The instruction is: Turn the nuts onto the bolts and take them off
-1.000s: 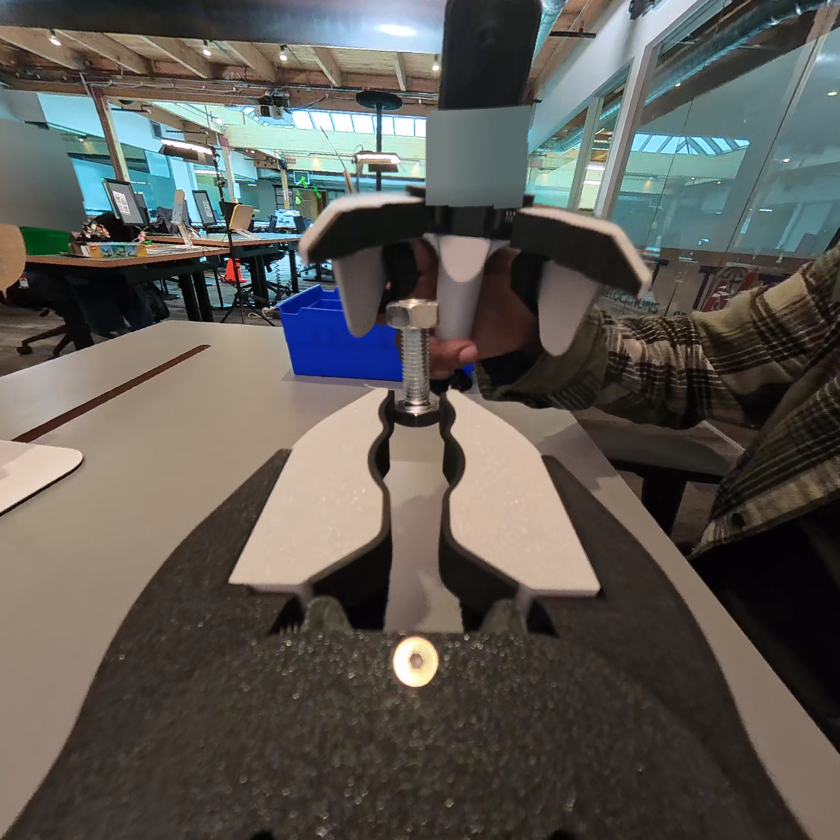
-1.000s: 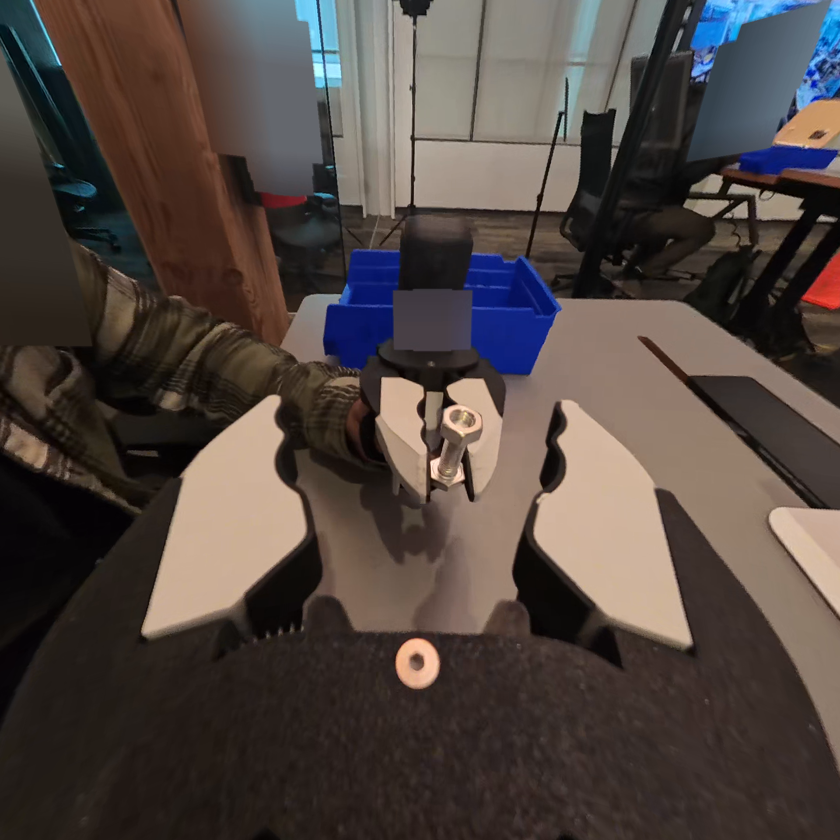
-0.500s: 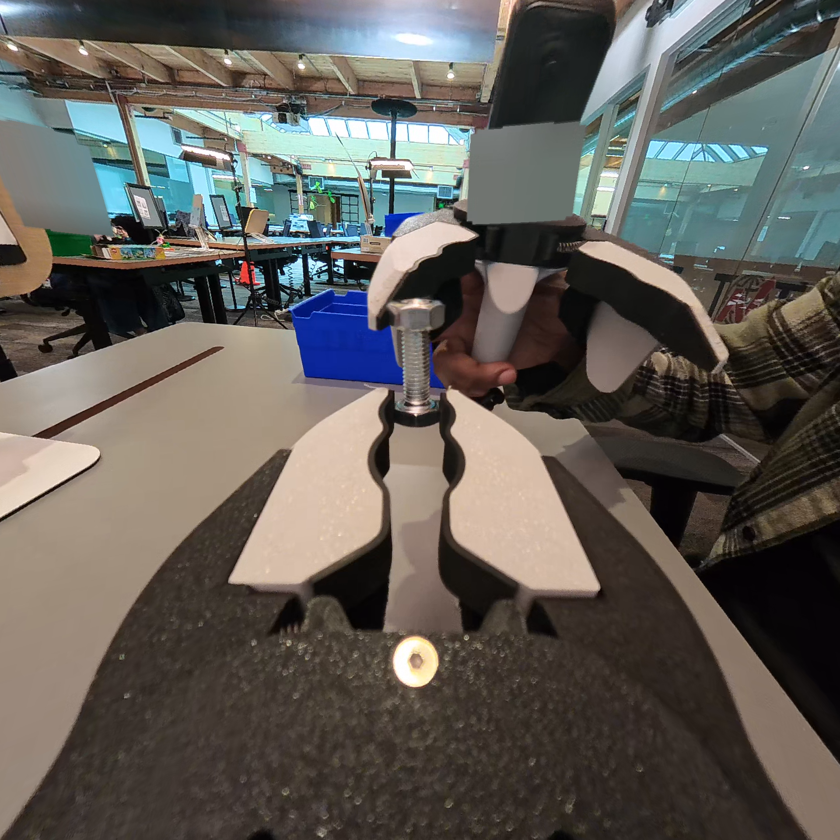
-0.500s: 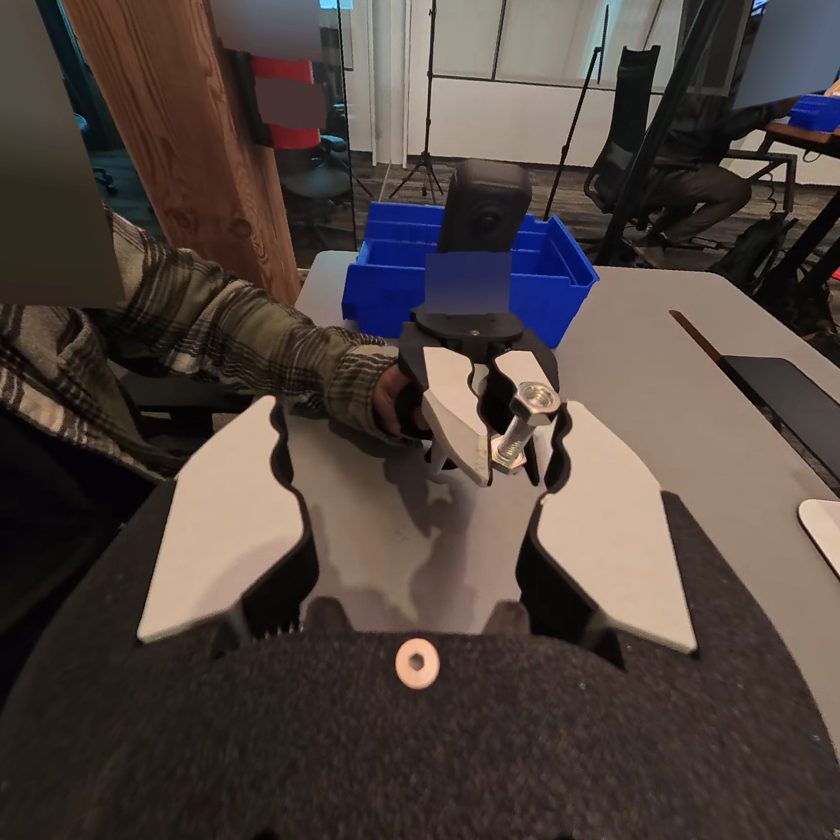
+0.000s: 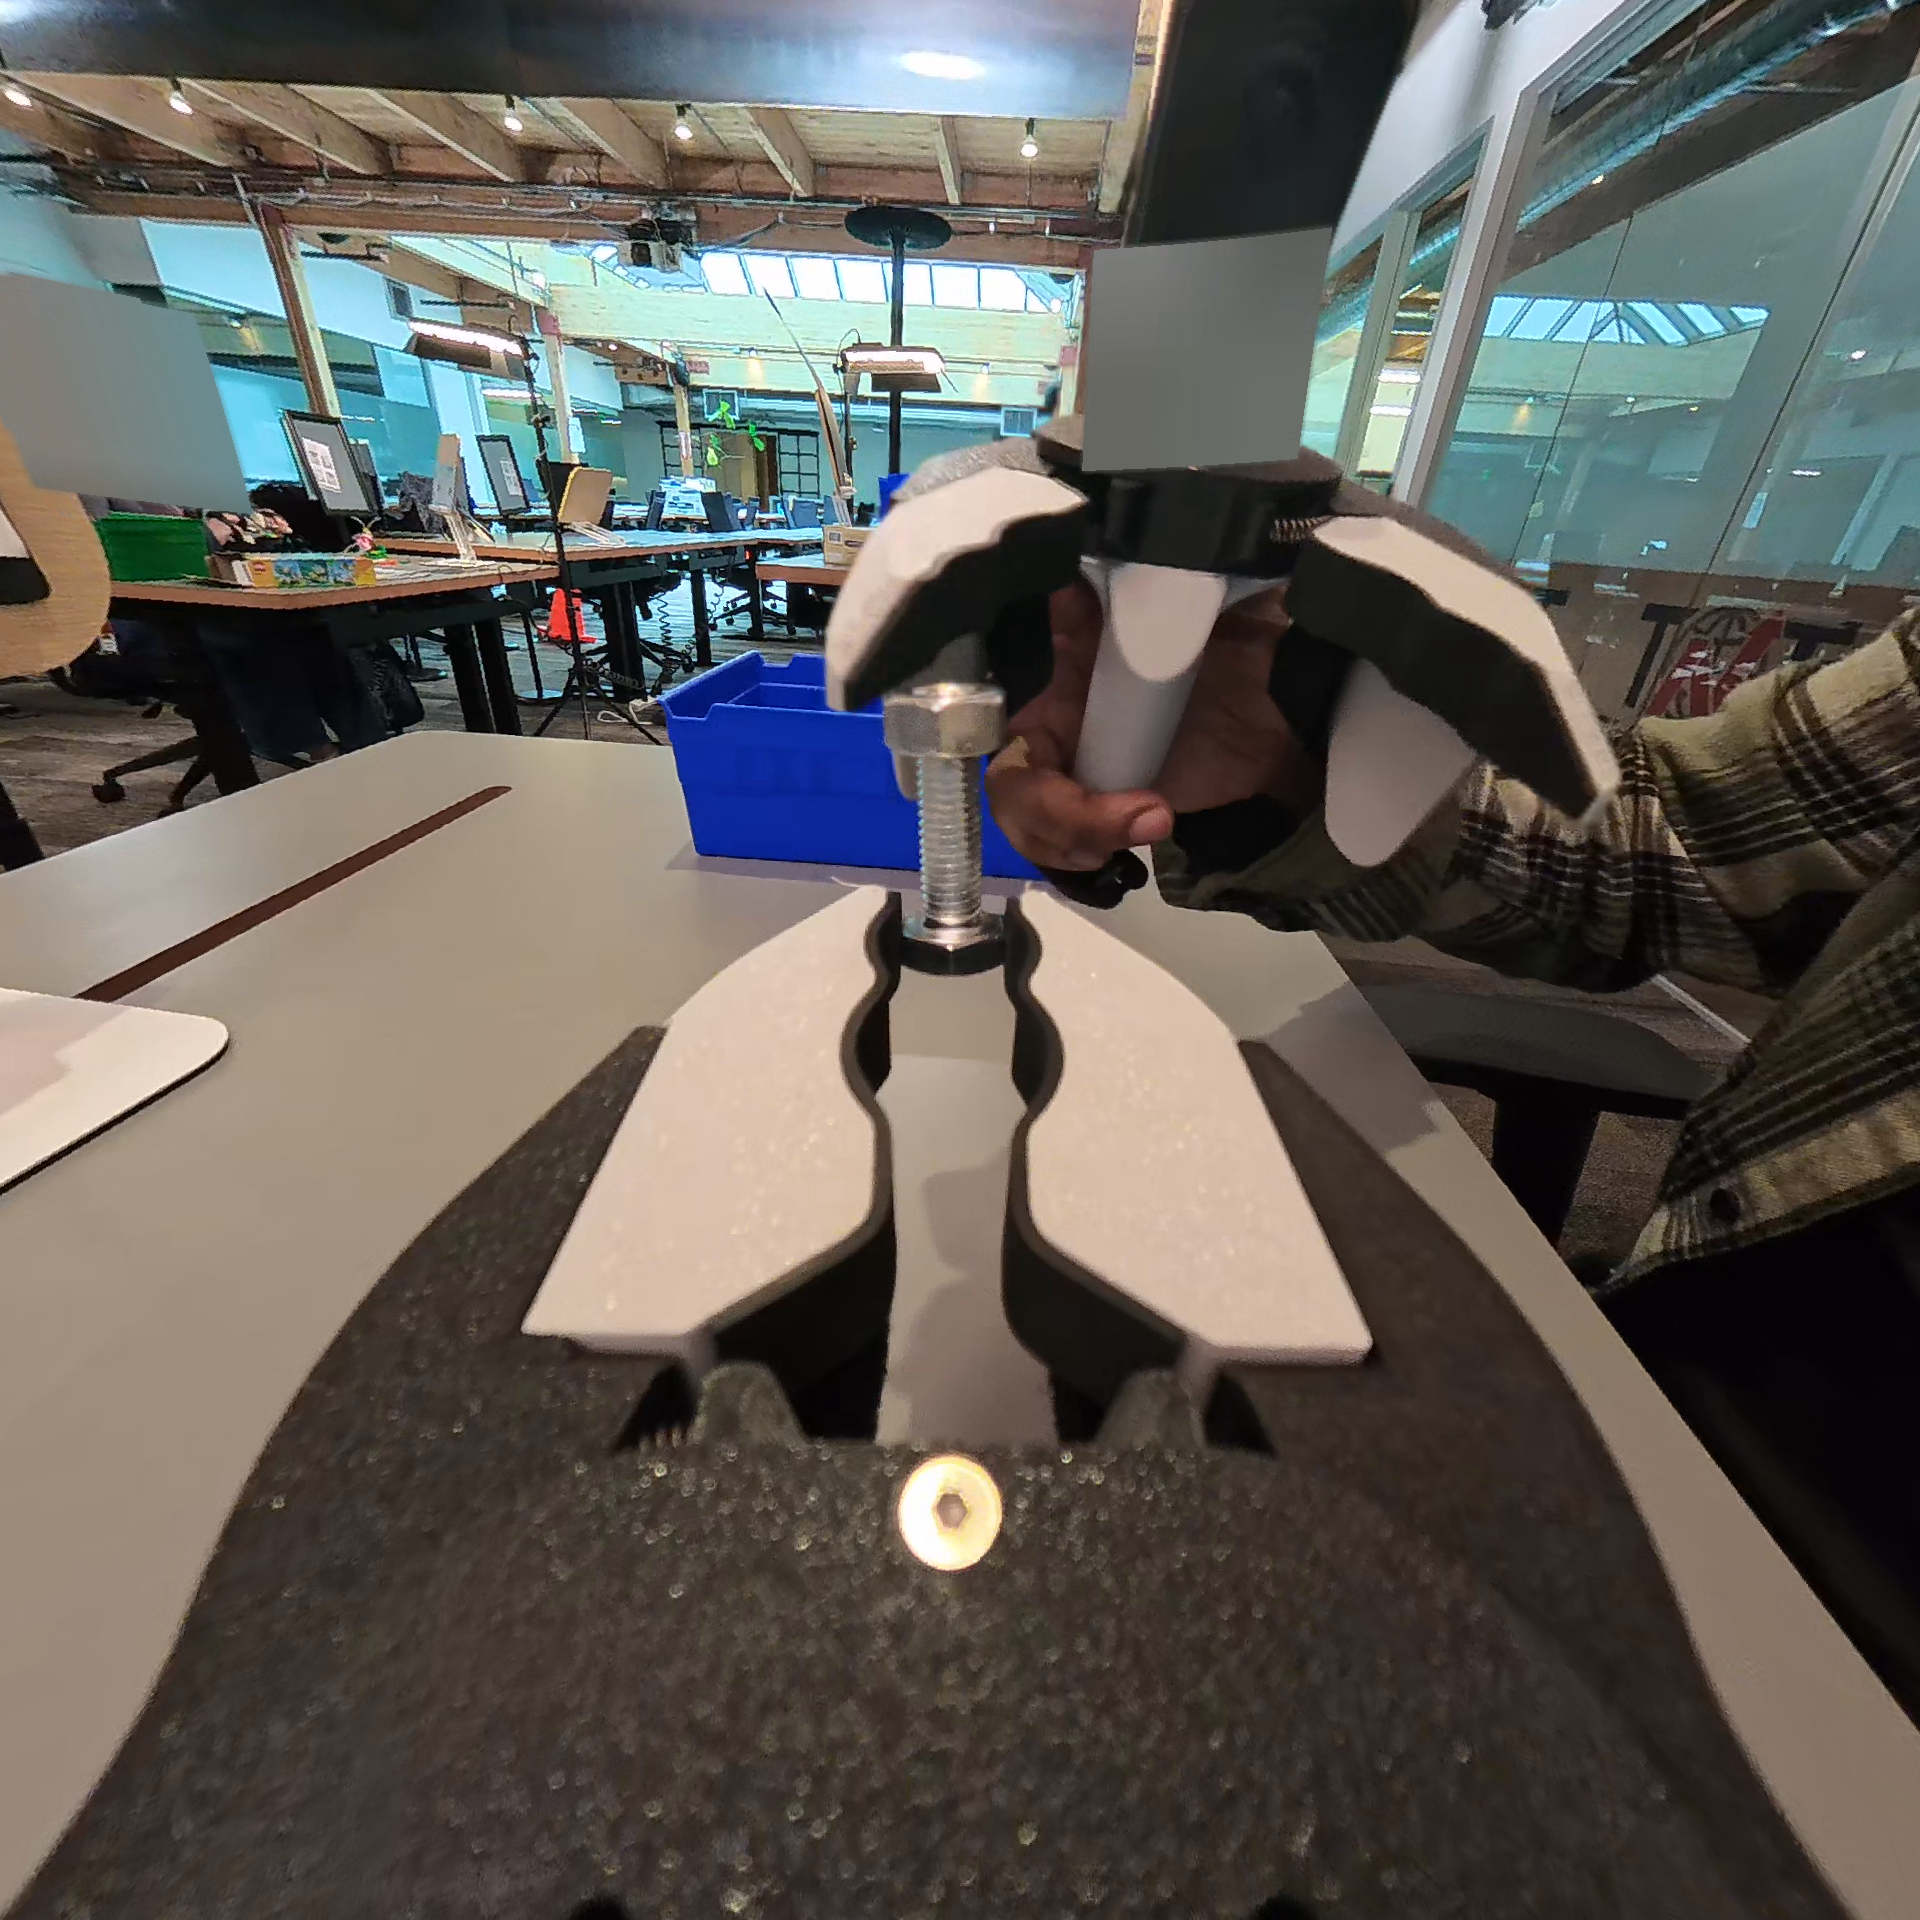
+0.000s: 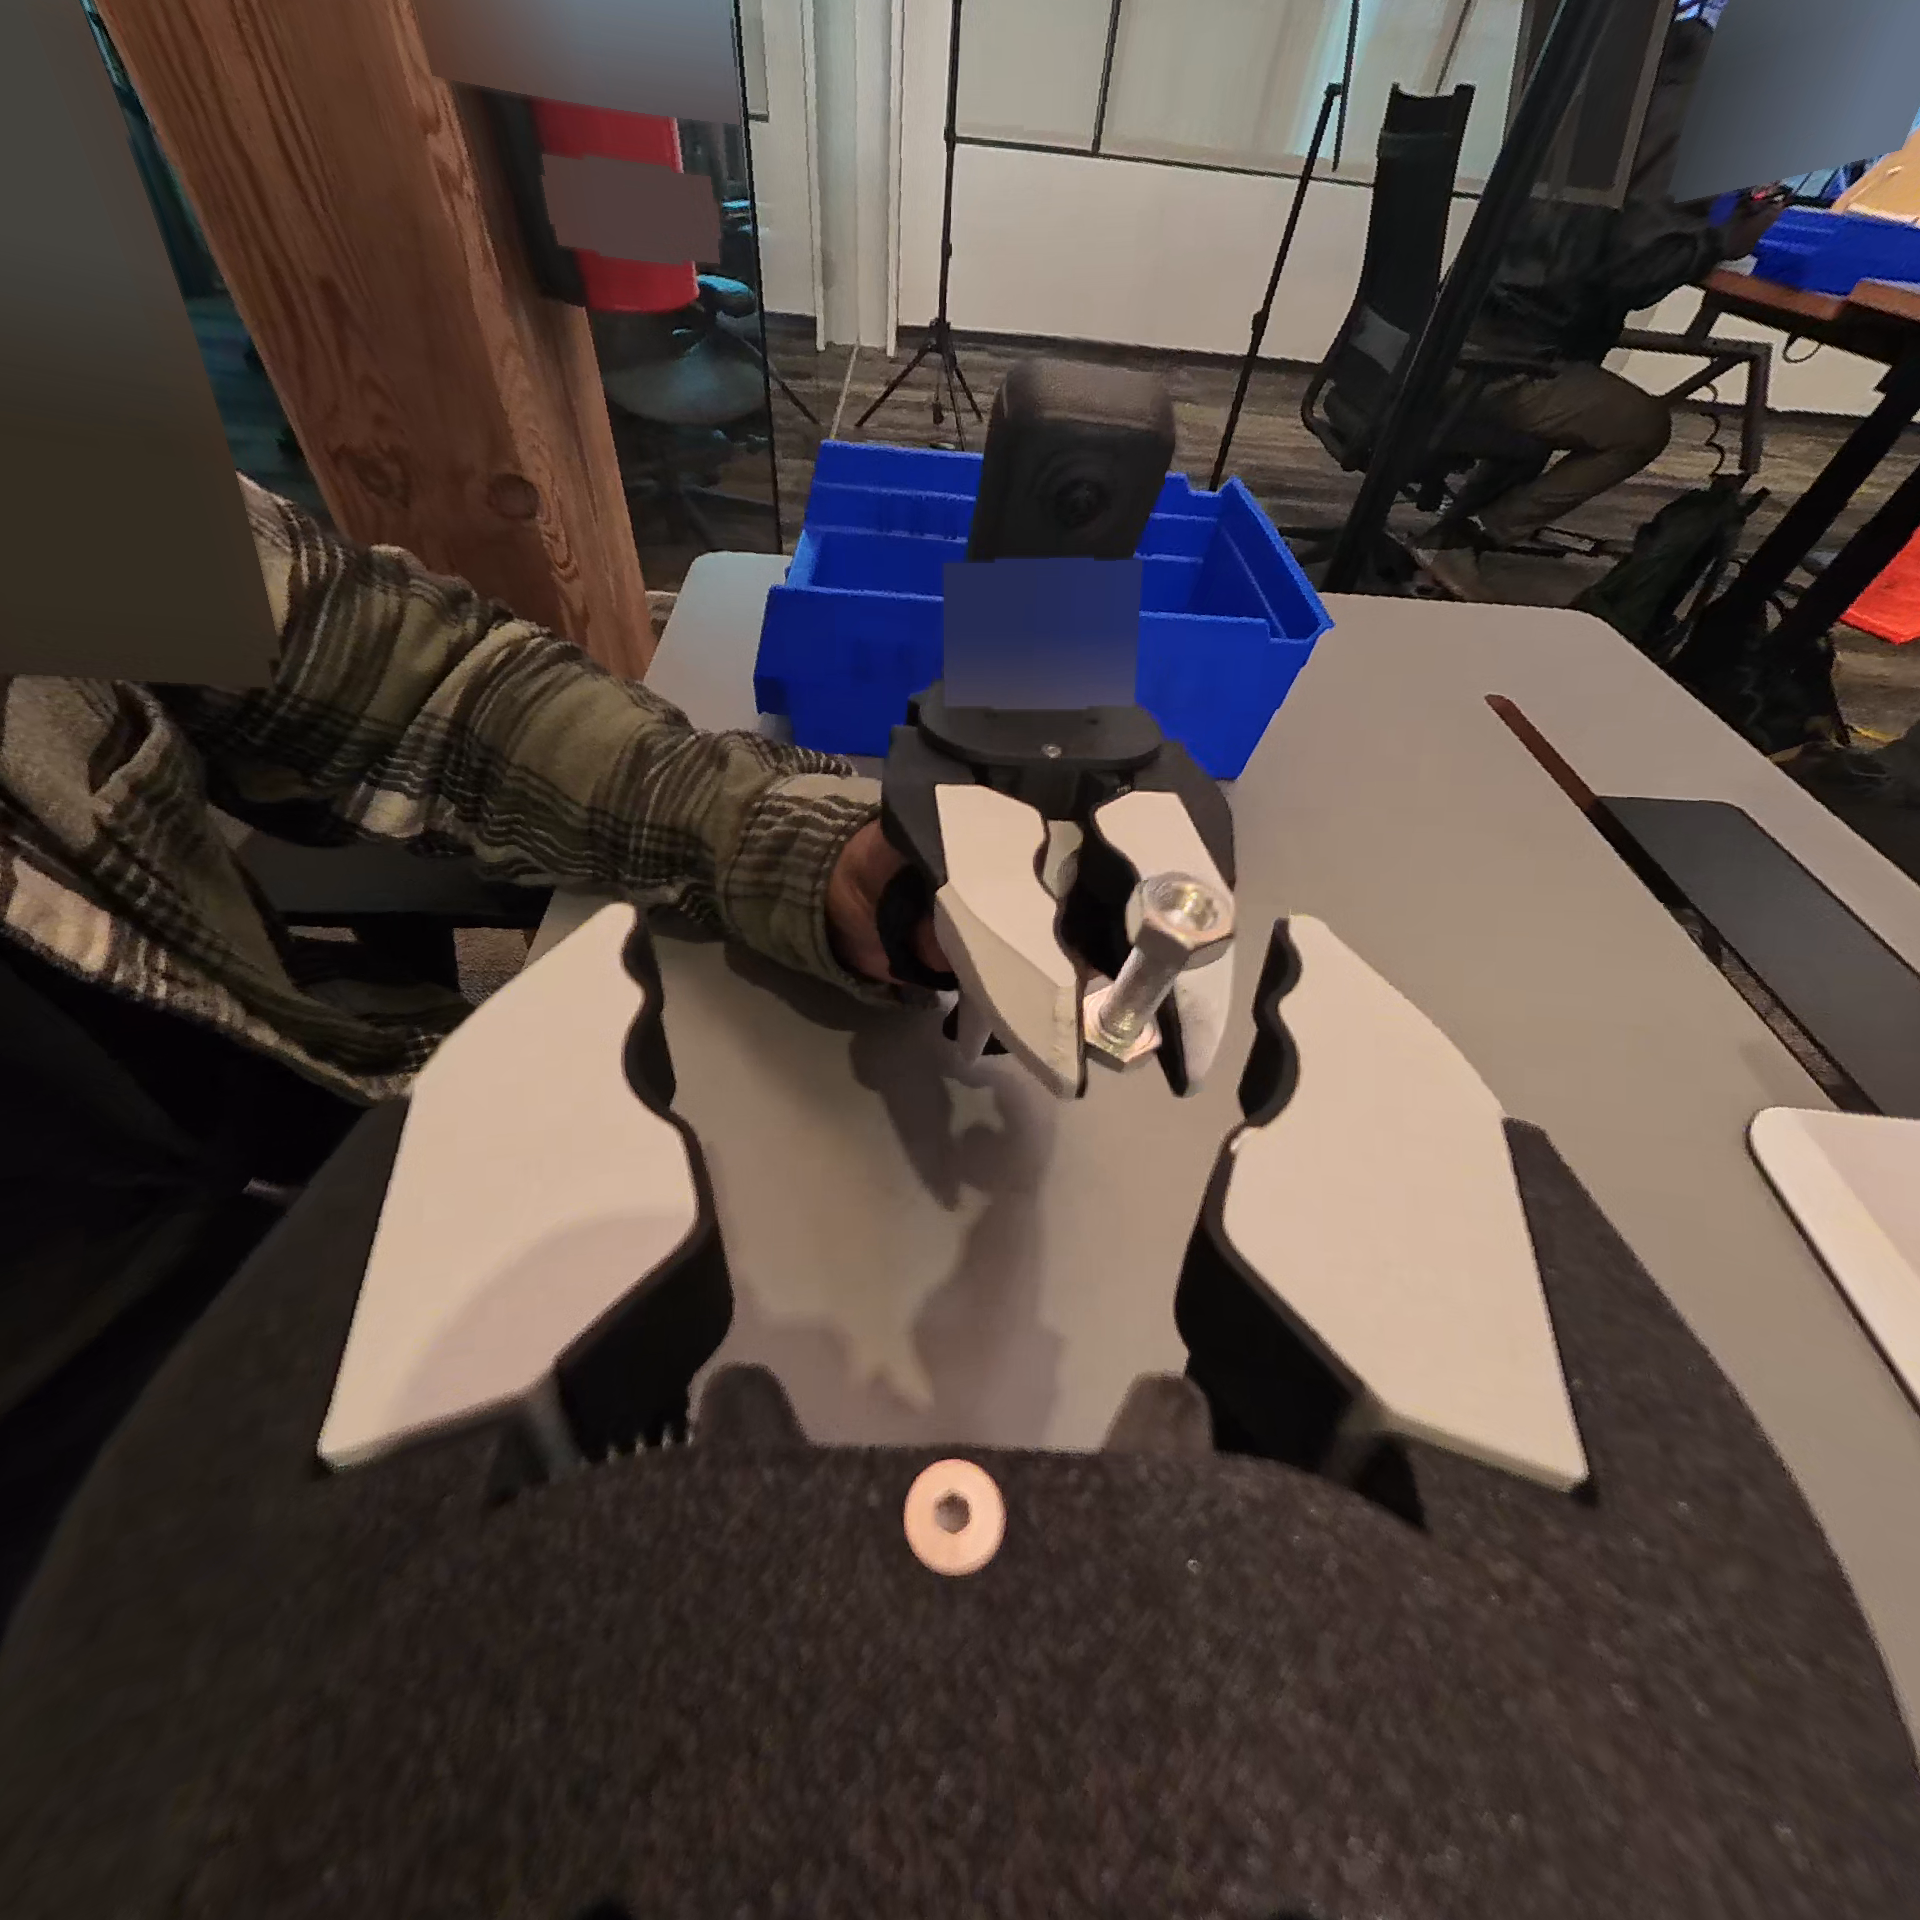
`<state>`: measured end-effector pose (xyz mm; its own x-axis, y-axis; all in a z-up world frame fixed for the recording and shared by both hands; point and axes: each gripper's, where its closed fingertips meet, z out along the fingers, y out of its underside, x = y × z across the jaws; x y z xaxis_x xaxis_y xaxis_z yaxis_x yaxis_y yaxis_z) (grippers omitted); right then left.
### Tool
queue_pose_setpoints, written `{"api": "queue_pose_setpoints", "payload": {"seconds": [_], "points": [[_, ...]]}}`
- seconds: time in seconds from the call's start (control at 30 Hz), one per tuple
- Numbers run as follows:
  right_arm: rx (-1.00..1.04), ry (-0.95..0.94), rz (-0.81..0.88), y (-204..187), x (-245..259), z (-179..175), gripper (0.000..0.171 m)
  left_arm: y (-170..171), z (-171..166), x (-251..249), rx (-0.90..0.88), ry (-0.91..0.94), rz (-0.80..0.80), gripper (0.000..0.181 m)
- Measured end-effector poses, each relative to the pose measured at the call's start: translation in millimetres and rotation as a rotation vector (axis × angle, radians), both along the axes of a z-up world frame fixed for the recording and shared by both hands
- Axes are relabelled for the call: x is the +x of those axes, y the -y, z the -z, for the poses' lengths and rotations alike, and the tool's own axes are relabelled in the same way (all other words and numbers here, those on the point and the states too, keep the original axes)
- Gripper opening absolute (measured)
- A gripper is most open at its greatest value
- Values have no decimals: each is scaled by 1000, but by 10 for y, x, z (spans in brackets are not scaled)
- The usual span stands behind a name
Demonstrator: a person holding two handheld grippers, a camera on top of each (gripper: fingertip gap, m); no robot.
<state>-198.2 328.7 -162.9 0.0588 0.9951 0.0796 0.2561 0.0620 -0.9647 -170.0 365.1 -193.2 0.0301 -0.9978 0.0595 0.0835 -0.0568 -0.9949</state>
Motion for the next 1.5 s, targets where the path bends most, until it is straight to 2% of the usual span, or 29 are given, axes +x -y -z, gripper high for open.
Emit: {"api": "queue_pose_setpoints", "payload": {"seconds": [0.53, 0.7, 0.83, 0.9, 1.07, 1.17, 1.23, 1.4, 1.5], "points": [[11, -10, 27, 104, 18, 65, 109, -44, 26, -7, 19, -26, -39, 18], [14, -56, 58, -4, 27, -62, 108, -23, 37, 17, 17, -25, -28, 18], [0, -33, 35, 87, -11, 35, 112, -39, 53, 15, 20, -38, -41, 18], [7, -44, 42, 148, 51, 27, 108, -75, 56, -4, 16, -40, -58, 18], [-15, -82, 80, -11, 24, 22, 110, -25, 76, 44, 12, -40, -33, 18], [-21, -69, 67, 80, 1, 111, 113, -40, 92, 41, 23, -59, -49, 18], [-4, -61, 74, 137, 67, 154, 107, -83, 98, 21, 19, -62, -70, 18], [-41, -125, 117, -58, 78, 100, 110, -32, 110, 56, 16, -61, -40, 18], [-56, -126, 73, 78, 36, 140, 109, -58, 129, 57, 24, -80, -64, 18]]}}
